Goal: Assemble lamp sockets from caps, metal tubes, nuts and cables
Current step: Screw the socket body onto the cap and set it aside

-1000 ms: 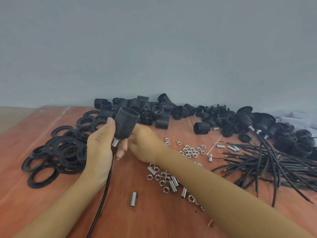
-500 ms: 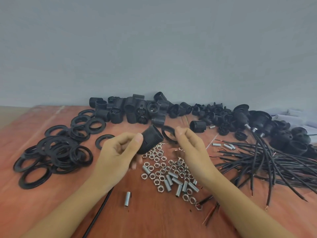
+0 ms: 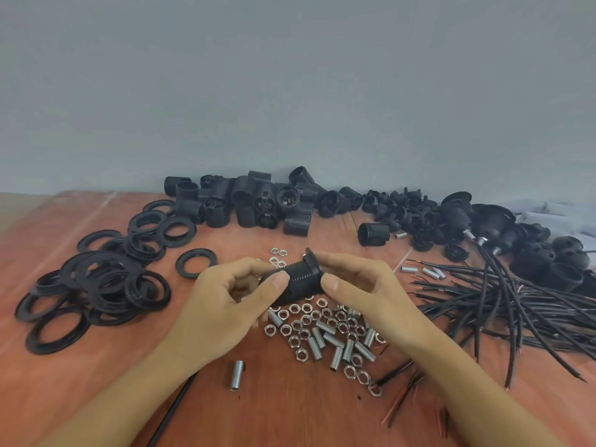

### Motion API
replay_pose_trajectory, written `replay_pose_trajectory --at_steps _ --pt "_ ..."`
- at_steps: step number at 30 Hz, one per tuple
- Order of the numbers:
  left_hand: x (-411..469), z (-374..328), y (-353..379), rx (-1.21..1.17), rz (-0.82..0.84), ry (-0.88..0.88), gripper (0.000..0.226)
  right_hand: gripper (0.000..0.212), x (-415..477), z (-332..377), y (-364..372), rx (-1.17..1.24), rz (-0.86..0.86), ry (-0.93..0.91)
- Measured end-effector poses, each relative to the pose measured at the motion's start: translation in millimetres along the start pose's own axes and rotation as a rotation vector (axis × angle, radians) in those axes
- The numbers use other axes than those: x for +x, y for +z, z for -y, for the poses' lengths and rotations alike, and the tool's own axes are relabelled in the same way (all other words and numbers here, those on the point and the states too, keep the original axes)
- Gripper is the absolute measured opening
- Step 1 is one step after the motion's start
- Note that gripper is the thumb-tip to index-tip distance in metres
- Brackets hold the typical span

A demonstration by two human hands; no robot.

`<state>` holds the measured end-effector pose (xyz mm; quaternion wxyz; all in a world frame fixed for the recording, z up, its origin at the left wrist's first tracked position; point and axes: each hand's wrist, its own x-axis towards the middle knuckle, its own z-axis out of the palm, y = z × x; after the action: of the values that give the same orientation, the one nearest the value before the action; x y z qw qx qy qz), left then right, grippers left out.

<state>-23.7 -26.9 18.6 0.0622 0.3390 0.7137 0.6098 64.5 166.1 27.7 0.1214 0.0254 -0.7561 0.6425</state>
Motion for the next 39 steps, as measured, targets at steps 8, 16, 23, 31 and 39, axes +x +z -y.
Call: replay_pose_trajectory --at_steps 8,16,23,31,39 --pt "4.8 0.1 -3.0 -0.053 0.12 -0.084 0.045 0.049 -1.4 0.0 -9.7 -0.058 0.112 0.017" --pt "0.4 4.3 -2.9 0.046 0.119 0.078 0.032 0.057 -2.2 -0.9 5.3 -0.282 -0.182 0.023" --pt "-1.1 4.9 -0.5 0.106 0.095 0.133 0.038 0.107 -6.0 3.9 11.4 -0.418 -0.287 -0.006" --pt "6.3 7.2 -6.5 -0.042 -0.015 0.073 0.033 0.074 -2.1 5.2 10.1 -0.174 -0.23 0.009" --pt "8.5 9.7 -9.2 -0.043 -0.038 0.073 0.036 0.053 -2.5 7.2 18.7 -0.087 -0.145 -0.002"
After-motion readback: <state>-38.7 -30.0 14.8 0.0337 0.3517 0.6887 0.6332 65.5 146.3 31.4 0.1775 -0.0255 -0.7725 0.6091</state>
